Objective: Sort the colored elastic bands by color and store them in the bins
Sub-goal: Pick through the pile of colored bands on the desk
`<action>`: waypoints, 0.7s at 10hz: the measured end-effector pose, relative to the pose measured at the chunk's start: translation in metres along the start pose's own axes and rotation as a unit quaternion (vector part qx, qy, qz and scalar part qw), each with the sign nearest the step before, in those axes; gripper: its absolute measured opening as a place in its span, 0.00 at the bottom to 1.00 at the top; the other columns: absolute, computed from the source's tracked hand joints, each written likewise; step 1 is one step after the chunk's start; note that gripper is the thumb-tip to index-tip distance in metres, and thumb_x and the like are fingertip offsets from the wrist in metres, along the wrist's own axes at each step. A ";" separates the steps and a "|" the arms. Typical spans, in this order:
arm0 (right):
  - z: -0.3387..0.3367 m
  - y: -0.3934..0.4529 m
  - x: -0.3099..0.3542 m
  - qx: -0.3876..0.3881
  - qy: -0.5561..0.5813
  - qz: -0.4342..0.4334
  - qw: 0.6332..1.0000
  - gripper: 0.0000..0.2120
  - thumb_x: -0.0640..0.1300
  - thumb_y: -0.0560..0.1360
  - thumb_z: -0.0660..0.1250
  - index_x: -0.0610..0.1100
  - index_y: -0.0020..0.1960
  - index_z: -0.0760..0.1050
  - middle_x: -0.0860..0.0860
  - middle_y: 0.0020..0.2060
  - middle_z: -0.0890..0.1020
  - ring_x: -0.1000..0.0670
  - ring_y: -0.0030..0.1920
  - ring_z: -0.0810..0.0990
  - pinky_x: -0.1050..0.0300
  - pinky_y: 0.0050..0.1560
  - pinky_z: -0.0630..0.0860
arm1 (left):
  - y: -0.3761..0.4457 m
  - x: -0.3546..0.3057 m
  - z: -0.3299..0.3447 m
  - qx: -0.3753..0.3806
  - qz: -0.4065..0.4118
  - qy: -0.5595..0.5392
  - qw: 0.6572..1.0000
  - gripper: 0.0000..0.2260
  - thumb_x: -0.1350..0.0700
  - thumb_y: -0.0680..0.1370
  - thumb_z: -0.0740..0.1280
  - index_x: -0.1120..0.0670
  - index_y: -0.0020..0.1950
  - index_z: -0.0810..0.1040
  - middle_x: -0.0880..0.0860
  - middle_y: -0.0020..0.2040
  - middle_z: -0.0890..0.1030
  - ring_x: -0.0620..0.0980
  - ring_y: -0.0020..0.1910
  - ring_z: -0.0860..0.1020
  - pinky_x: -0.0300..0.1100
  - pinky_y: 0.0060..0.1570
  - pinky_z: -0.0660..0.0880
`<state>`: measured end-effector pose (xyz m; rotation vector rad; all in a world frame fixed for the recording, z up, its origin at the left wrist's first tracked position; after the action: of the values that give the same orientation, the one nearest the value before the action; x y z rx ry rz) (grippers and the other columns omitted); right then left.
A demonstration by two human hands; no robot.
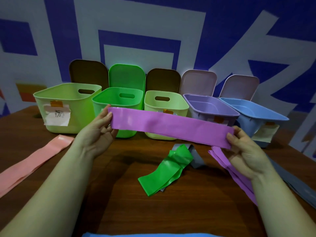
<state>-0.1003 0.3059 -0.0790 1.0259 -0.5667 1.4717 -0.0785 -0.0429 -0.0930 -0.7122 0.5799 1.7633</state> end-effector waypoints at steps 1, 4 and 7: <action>0.004 0.000 0.009 0.000 0.060 -0.003 0.998 0.36 0.42 0.43 0.85 0.46 0.48 0.74 0.48 0.44 0.85 0.52 0.45 0.84 0.59 0.39 0.81 | -0.006 -0.006 0.007 0.030 0.037 0.015 0.999 0.11 0.62 0.79 0.58 0.46 0.51 0.73 0.46 0.48 0.75 0.39 0.39 0.79 0.29 0.32 0.76; 0.018 -0.023 0.065 -0.058 -0.062 -0.122 0.989 0.39 0.49 0.34 0.85 0.46 0.38 0.67 0.53 0.28 0.80 0.57 0.32 0.82 0.64 0.32 0.80 | -0.005 -0.025 0.007 -0.021 0.091 -0.055 0.994 0.12 0.66 0.78 0.60 0.49 0.54 0.74 0.51 0.51 0.78 0.44 0.48 0.78 0.33 0.45 0.79; 0.006 -0.067 0.067 -0.157 -0.367 -0.176 0.900 0.11 0.29 0.69 0.70 0.43 0.39 0.72 0.53 0.32 0.78 0.63 0.30 0.75 0.72 0.36 0.73 | -0.024 -0.006 0.034 0.087 0.125 0.281 0.947 0.07 0.66 0.74 0.67 0.55 0.41 0.72 0.52 0.36 0.76 0.45 0.34 0.73 0.34 0.35 0.72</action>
<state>-0.0290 0.3489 -0.0331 1.3307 -1.0497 0.6099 -0.0604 -0.0168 -0.0660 -1.0603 1.2442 1.7009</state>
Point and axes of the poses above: each hand's wrist, its own y-axis towards the middle knuckle, its own z-axis out of the palm, x = y × z, the point moved 4 cm from there along y, towards the middle knuckle
